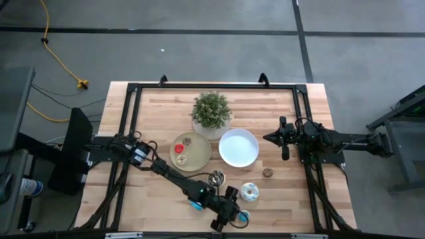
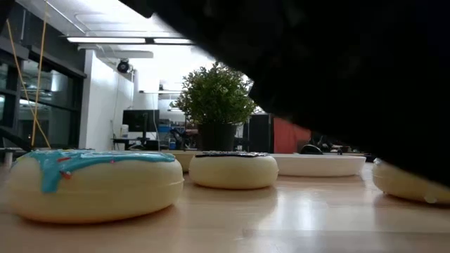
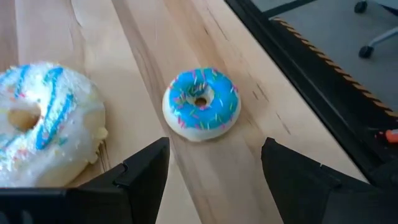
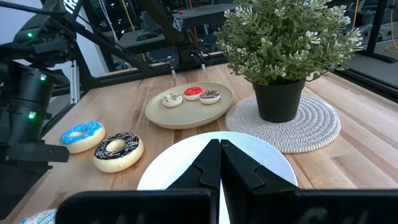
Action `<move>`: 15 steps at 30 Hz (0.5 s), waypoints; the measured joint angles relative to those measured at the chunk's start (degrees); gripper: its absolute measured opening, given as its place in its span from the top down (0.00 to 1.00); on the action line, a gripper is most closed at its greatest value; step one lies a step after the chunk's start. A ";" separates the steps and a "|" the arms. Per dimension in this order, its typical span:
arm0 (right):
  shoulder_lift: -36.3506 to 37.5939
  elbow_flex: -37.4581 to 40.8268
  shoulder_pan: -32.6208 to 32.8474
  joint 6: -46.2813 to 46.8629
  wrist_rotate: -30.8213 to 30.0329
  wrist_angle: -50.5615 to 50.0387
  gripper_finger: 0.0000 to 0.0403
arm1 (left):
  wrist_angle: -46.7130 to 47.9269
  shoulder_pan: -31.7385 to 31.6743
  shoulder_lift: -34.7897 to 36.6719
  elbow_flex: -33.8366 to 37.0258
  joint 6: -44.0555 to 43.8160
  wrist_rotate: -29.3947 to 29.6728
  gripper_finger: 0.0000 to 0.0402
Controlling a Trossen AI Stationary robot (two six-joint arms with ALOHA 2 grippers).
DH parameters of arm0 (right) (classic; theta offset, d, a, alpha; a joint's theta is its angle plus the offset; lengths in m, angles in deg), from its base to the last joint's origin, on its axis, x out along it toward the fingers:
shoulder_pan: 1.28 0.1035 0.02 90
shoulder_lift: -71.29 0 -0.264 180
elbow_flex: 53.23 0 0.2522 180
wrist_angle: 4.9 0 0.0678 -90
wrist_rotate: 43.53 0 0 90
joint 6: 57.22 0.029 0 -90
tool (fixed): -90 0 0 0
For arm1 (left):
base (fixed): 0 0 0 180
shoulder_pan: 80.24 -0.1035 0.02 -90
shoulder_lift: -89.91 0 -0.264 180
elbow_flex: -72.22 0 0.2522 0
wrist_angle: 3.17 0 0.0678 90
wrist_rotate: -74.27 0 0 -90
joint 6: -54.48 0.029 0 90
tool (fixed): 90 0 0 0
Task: Pick & Place donuts
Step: Put the small blue donut on the brown plate
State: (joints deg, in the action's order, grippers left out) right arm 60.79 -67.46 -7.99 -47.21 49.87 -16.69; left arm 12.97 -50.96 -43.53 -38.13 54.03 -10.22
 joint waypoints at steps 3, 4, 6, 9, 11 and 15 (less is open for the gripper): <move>0.00 0.00 0.01 -0.01 -0.01 0.00 1.00 | 0.06 0.00 0.00 0.10 0.00 1.14 0.39; 0.00 0.00 0.02 0.00 0.00 0.02 1.00 | -0.53 0.00 0.00 0.10 0.01 1.46 0.39; 0.00 0.00 0.02 -0.02 0.00 0.01 1.00 | -1.93 0.00 0.00 0.10 0.00 1.50 0.38; 0.00 0.00 0.02 -0.01 0.00 0.00 1.00 | -2.91 0.00 0.00 0.10 0.00 1.54 0.33; 0.00 0.00 0.01 0.00 -0.02 0.00 1.00 | -2.79 0.00 0.00 0.10 0.13 1.58 0.28; 0.00 0.00 0.02 -0.02 0.00 0.01 1.00 | -7.30 0.10 0.09 3.13 0.26 1.92 0.19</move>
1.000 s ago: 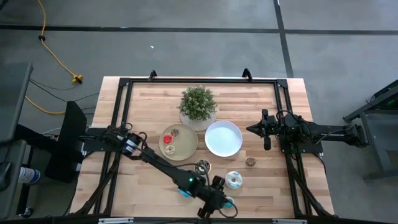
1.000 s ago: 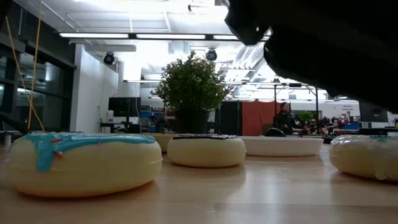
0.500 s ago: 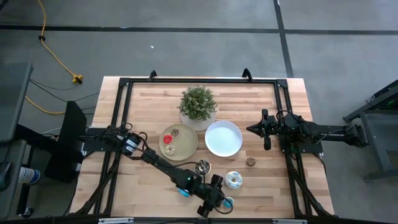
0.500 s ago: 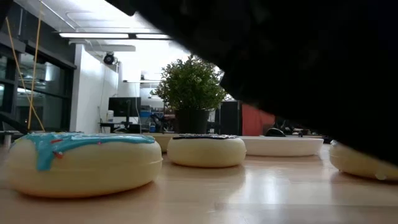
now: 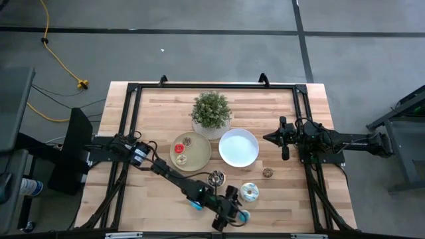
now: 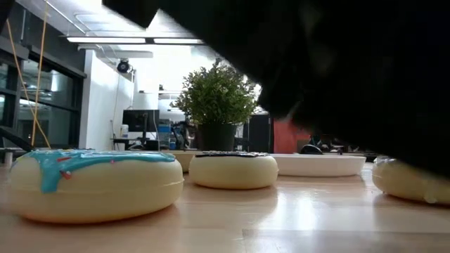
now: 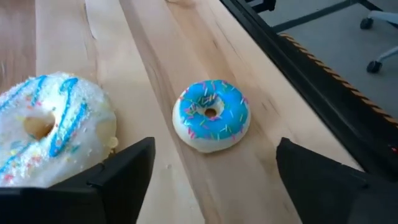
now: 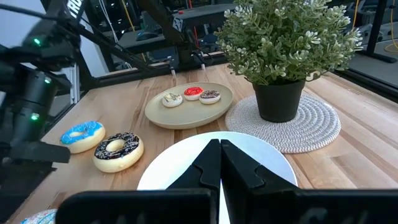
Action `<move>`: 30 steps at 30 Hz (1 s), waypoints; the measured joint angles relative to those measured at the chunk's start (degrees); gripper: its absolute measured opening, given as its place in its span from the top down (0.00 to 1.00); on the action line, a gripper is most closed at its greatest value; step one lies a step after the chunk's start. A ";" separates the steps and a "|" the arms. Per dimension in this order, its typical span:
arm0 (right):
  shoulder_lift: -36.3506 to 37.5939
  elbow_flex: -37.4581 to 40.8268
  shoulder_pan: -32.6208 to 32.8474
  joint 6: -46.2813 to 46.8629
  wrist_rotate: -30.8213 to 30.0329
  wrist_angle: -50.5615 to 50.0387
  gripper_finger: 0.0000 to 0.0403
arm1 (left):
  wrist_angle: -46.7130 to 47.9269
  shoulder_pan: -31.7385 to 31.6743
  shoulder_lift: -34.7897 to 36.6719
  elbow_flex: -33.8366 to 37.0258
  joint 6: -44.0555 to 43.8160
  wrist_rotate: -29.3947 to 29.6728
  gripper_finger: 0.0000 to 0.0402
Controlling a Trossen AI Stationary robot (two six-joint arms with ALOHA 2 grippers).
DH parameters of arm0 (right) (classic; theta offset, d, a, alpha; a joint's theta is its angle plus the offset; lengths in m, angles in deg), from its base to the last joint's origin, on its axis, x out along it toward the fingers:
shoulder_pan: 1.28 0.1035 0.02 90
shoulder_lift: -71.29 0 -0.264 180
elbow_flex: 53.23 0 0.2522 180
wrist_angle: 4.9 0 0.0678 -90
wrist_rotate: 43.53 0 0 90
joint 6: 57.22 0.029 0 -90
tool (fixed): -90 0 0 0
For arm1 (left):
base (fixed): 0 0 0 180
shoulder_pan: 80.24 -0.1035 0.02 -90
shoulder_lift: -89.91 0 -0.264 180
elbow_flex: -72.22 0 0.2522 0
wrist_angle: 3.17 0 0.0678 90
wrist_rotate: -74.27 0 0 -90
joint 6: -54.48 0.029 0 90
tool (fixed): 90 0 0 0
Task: Pick & Place donuts
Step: Put the small blue donut on the brown plate
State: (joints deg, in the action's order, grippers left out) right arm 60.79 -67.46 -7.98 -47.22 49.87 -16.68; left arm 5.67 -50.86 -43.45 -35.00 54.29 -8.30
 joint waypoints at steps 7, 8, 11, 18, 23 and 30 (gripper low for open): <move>0.00 0.00 -0.01 0.02 0.00 -0.02 1.00 | -7.87 0.68 0.00 4.10 -0.03 3.45 0.14; 0.00 0.00 -0.02 0.02 -0.01 -0.02 1.00 | -8.32 0.68 0.00 4.12 -0.04 3.44 0.14; 0.00 0.00 -0.02 0.00 0.00 -0.02 1.00 | -10.10 0.68 0.00 4.10 -0.02 3.89 0.14; -0.01 0.00 -0.01 0.01 0.00 -0.02 1.00 | -11.18 0.75 -1.22 3.81 -0.07 4.68 0.14; -0.02 0.00 0.00 0.02 -0.02 -0.02 1.00 | -11.92 1.23 -1.83 3.50 -0.45 4.91 0.14; -0.02 0.00 0.00 0.00 -0.02 0.00 1.00 | -11.56 1.01 -3.49 1.38 -1.62 5.02 0.14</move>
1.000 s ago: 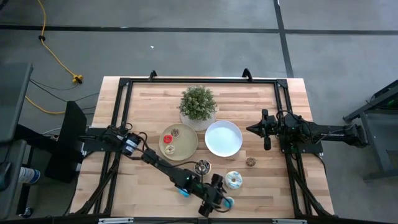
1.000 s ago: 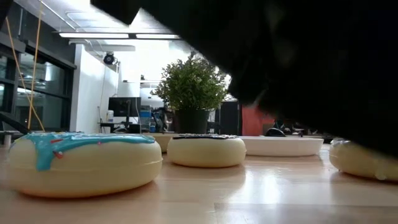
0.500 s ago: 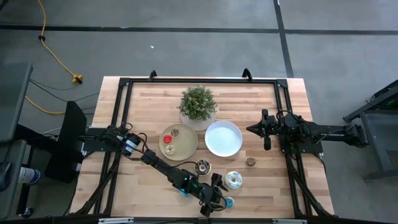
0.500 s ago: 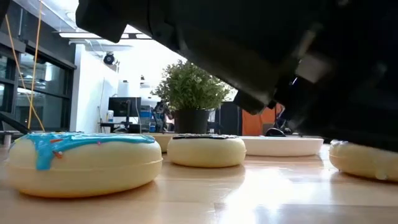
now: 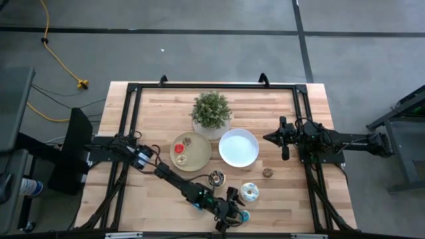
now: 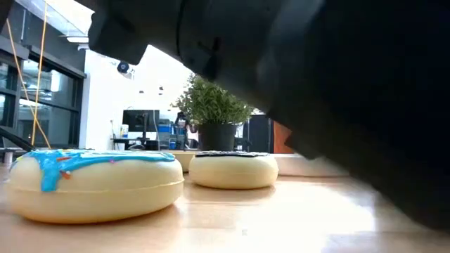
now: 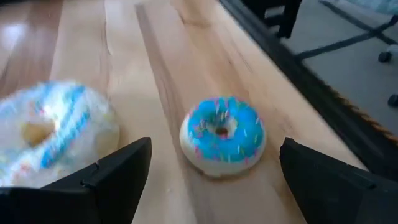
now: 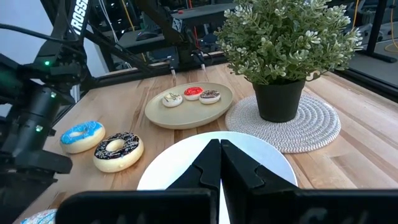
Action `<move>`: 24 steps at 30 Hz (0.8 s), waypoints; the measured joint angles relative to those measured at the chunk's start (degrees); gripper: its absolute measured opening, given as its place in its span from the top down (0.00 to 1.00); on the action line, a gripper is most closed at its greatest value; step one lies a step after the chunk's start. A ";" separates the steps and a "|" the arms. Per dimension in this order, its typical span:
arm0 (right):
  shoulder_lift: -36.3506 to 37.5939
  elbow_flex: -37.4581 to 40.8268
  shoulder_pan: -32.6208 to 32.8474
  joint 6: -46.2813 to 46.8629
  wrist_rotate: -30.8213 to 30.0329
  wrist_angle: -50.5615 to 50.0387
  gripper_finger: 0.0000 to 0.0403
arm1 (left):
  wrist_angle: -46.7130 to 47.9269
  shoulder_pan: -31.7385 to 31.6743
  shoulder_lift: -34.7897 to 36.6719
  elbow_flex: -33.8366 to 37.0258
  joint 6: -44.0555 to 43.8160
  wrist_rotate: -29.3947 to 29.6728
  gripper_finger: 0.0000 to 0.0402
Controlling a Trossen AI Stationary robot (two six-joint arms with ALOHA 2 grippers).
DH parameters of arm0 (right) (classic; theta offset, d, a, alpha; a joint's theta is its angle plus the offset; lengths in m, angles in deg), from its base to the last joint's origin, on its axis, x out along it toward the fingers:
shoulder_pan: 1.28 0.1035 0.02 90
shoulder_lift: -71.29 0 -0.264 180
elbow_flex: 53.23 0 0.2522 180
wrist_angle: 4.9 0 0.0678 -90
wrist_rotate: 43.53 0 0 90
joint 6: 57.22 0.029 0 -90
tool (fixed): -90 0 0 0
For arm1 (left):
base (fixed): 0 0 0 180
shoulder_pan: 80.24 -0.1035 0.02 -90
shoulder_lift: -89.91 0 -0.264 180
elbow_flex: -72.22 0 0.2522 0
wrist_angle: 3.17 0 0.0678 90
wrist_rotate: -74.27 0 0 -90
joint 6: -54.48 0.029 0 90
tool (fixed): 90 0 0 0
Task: Pick & Place donuts
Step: Put the small blue donut on the brown plate
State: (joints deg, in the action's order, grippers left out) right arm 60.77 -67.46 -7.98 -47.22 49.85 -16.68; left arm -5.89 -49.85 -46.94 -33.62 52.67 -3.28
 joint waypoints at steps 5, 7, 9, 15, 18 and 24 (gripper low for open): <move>0.02 0.00 -0.01 0.00 0.00 -0.01 1.00 | 0.41 0.00 -1.83 -2.55 -0.39 0.17 0.14; 0.02 0.00 -0.02 -0.01 -0.01 -0.01 1.00 | 0.69 0.00 -1.99 -2.91 -0.57 -0.24 0.14; 0.00 0.00 0.00 0.02 0.01 0.00 1.00 | 0.48 -0.01 -1.96 -3.16 -0.74 -0.22 0.14; 0.00 0.00 -0.02 -0.01 0.00 0.02 1.00 | 1.48 -0.02 -1.95 -3.05 -2.39 -0.11 0.14; 0.00 0.00 -0.01 0.00 -0.01 0.02 1.00 | 1.77 -0.02 -1.95 -3.05 -3.08 -0.13 0.14; 0.00 0.00 -0.02 0.01 0.00 0.04 1.00 | 2.25 -0.04 -1.95 -3.81 -3.01 0.15 0.14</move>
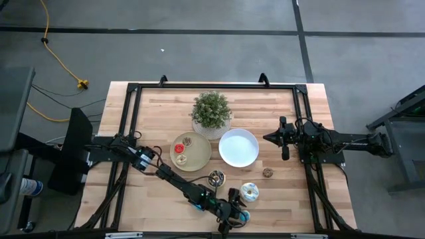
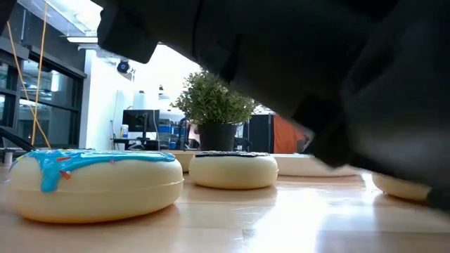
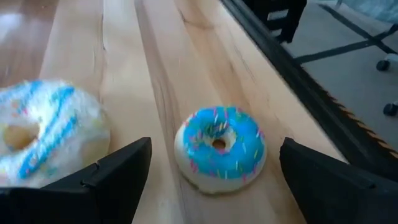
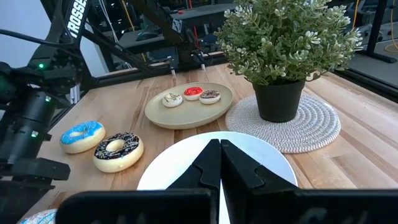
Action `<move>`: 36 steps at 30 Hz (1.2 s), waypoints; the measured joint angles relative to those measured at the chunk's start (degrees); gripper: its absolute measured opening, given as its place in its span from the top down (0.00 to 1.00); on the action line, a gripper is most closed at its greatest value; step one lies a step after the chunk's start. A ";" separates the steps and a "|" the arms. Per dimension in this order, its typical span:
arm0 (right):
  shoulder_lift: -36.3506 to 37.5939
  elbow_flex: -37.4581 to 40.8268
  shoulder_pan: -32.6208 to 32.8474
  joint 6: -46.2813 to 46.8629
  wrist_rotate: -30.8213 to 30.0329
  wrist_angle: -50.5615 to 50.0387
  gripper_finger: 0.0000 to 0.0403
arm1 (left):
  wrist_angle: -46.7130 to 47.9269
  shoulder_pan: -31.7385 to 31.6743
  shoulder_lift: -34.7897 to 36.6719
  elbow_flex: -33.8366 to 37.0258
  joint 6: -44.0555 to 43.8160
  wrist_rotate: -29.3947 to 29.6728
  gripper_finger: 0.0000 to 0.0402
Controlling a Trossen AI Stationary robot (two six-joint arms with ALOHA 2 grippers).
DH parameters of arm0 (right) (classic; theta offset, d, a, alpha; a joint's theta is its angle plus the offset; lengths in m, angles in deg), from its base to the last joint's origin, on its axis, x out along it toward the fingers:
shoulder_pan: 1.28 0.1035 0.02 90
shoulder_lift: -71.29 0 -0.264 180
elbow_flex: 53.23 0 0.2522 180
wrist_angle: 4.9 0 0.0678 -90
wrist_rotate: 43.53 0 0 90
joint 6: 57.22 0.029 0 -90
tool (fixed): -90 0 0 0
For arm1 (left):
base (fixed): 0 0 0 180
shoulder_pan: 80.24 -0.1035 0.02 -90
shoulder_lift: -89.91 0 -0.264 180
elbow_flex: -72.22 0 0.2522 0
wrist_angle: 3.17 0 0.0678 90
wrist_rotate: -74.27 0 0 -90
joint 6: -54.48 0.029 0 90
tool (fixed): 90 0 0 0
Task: Pick & Place donuts
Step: Put the small blue donut on the brown plate
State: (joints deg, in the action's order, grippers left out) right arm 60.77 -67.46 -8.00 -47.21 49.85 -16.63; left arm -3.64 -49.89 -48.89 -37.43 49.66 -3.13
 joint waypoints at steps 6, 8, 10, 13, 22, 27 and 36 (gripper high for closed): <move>0.00 0.00 0.02 -0.02 0.02 0.00 1.00 | 1.14 -0.38 -1.48 -2.35 -0.16 -0.94 0.14; 0.00 0.00 0.00 -0.02 0.02 0.00 1.00 | 0.38 -0.39 -2.93 -3.84 -0.15 -0.87 0.14; 0.00 0.00 0.01 -0.01 0.01 -0.01 1.00 | 0.99 -0.41 -3.08 -4.19 -0.33 -1.29 0.14; -0.01 0.00 0.01 -0.01 0.04 0.08 1.00 | 0.94 -0.42 -3.59 -4.70 -0.23 -1.51 0.15; -0.02 0.00 0.01 0.00 0.04 0.09 1.00 | 2.56 -0.44 -3.58 -4.88 -0.39 -2.75 0.23; -0.02 0.00 0.00 0.00 0.04 0.09 1.00 | 2.83 -0.46 -3.58 -4.88 -0.37 -3.07 0.32; -0.02 0.00 0.01 -0.02 0.02 0.09 1.00 | 3.00 -0.46 -3.58 -4.81 -0.35 -3.10 0.37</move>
State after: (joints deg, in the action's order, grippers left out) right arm 60.75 -67.46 -7.99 -47.23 49.87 -16.55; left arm -0.64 -50.35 -52.47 -42.24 49.31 -6.23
